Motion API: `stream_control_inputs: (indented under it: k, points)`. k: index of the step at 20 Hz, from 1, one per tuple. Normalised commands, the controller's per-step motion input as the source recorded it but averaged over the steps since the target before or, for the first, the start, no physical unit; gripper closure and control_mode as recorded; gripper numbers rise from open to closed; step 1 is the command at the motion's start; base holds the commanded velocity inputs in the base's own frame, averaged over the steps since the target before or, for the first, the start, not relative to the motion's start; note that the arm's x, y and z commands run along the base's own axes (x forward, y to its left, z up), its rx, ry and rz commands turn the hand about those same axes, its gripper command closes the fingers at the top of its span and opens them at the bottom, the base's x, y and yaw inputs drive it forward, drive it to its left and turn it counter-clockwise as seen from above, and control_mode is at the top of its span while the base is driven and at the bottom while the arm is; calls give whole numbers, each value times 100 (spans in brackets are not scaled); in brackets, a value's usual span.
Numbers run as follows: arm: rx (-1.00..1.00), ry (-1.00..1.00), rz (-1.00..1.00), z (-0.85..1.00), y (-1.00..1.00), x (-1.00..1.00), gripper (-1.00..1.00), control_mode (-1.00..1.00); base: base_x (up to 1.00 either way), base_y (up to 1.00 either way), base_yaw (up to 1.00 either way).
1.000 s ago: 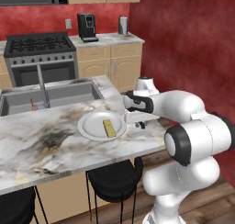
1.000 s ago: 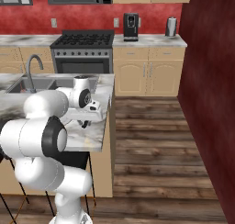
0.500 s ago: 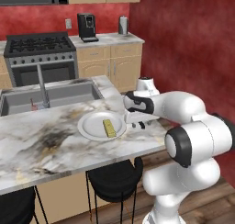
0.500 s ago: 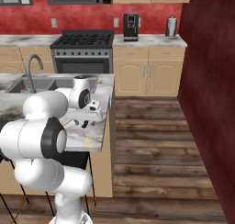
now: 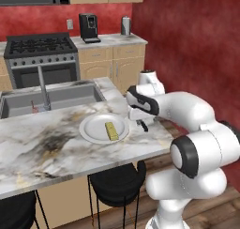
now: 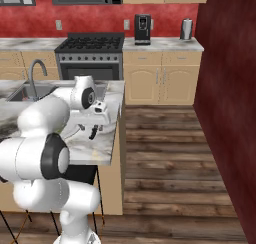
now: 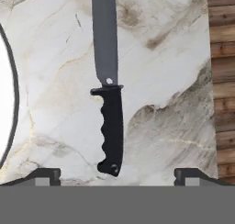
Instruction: Retrieve the butter from the fridge and place it on a plate on the dining table. Then retrieve the butter knife by the fridge and place it near the plate.
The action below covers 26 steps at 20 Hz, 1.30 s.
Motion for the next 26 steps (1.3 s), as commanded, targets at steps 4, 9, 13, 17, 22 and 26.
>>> stream_control_inputs:
  k: [4, 9, 13, 17, 22, 26]
  points:
    - [5, -10, 0, 85, 0, -80, -100, -100, 0, 0, 0]
    - [7, -3, 0, 86, 0, -91, -100, -100, 0, 0, 0]
    - [0, -12, 1, 72, -2, -100, -100, -100, 0, 0, 0]
    - [-9, 0, 10, 71, 0, -98, -100, -100, 0, 0, 0]
    - [-1, 0, 5, 52, 0, -82, -100, -100, 0, 0, 0]
    - [-2, 0, 0, 36, 2, -60, -100, -100, 0, 0, 0]
